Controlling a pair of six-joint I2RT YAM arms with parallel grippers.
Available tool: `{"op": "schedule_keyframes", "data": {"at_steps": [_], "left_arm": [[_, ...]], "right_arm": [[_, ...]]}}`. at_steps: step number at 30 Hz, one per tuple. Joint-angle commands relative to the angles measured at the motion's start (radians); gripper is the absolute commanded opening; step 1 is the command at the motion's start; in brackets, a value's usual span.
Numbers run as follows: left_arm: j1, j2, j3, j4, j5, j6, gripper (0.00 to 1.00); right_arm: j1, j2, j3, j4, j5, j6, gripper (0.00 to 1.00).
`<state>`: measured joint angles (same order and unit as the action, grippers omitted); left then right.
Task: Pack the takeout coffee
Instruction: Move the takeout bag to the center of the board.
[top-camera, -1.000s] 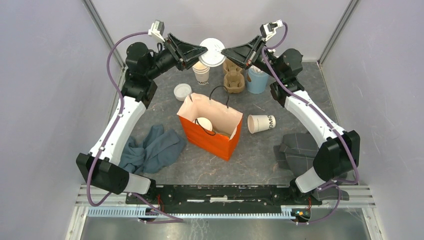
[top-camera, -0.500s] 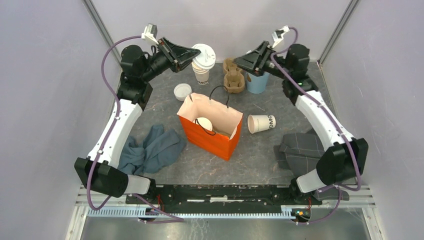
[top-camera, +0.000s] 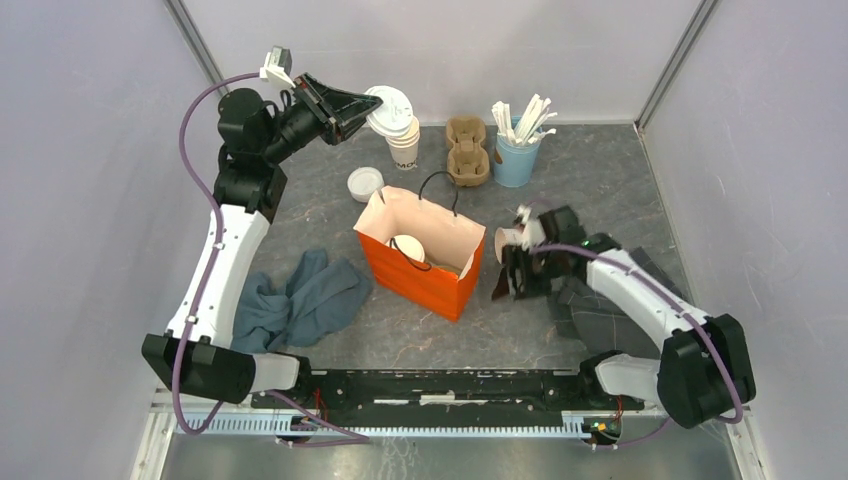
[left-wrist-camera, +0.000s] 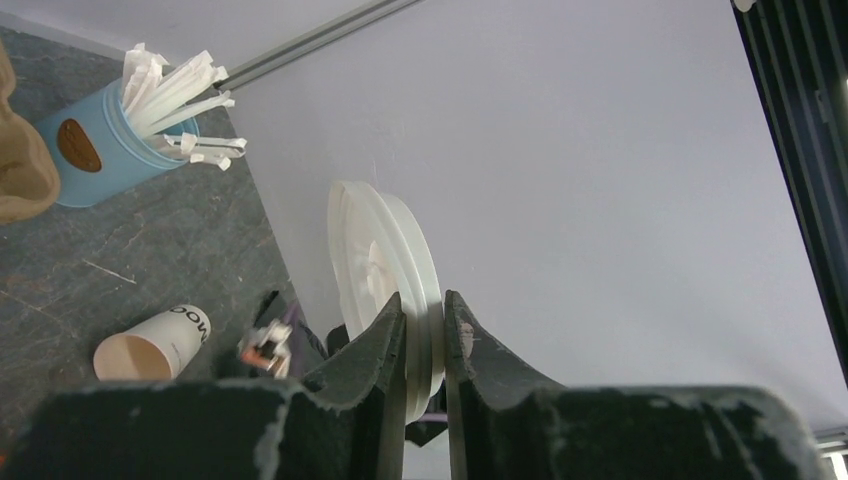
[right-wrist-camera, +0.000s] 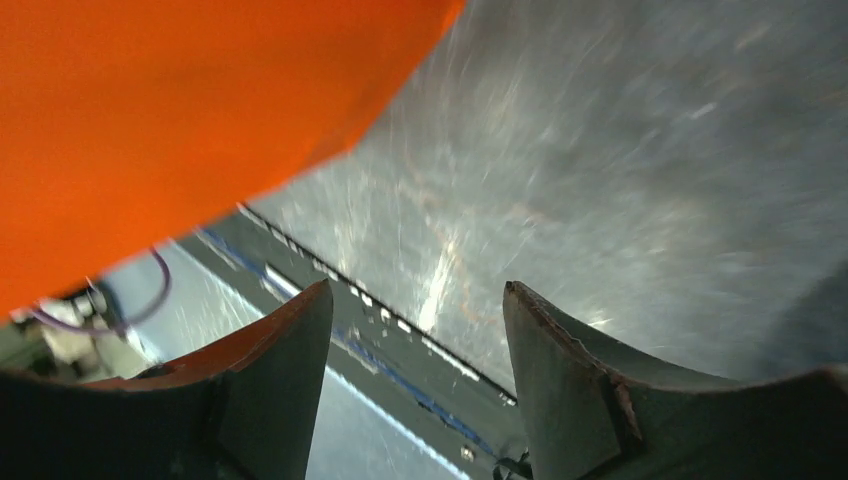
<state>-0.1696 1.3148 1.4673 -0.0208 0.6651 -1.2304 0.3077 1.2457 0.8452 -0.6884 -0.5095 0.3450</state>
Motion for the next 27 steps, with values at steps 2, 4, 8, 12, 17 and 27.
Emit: {"op": "schedule_keyframes", "data": {"at_steps": [2,4,8,12,17,27], "left_arm": [[0.005,-0.031,0.063,-0.057,0.051,0.074,0.24],[0.005,-0.04,0.06,-0.065,0.051,0.078,0.24],[0.005,-0.055,0.062,-0.072,0.056,0.078,0.24],[0.007,-0.067,0.08,-0.089,0.056,0.087,0.24],[0.007,-0.081,0.101,-0.1,0.051,0.095,0.25],[0.007,-0.09,0.156,-0.092,0.066,0.116,0.25]], "right_arm": [[0.148,-0.039,-0.158,0.271,0.005,0.184,0.66],[0.172,-0.01,-0.18,0.356,0.022,0.236,0.64],[0.217,0.07,-0.176,0.56,0.045,0.332,0.6],[0.282,0.194,-0.075,0.666,0.078,0.383,0.6],[0.34,0.348,0.055,0.797,0.104,0.425,0.61],[0.36,0.559,0.55,0.268,0.229,0.05,0.66]]}}
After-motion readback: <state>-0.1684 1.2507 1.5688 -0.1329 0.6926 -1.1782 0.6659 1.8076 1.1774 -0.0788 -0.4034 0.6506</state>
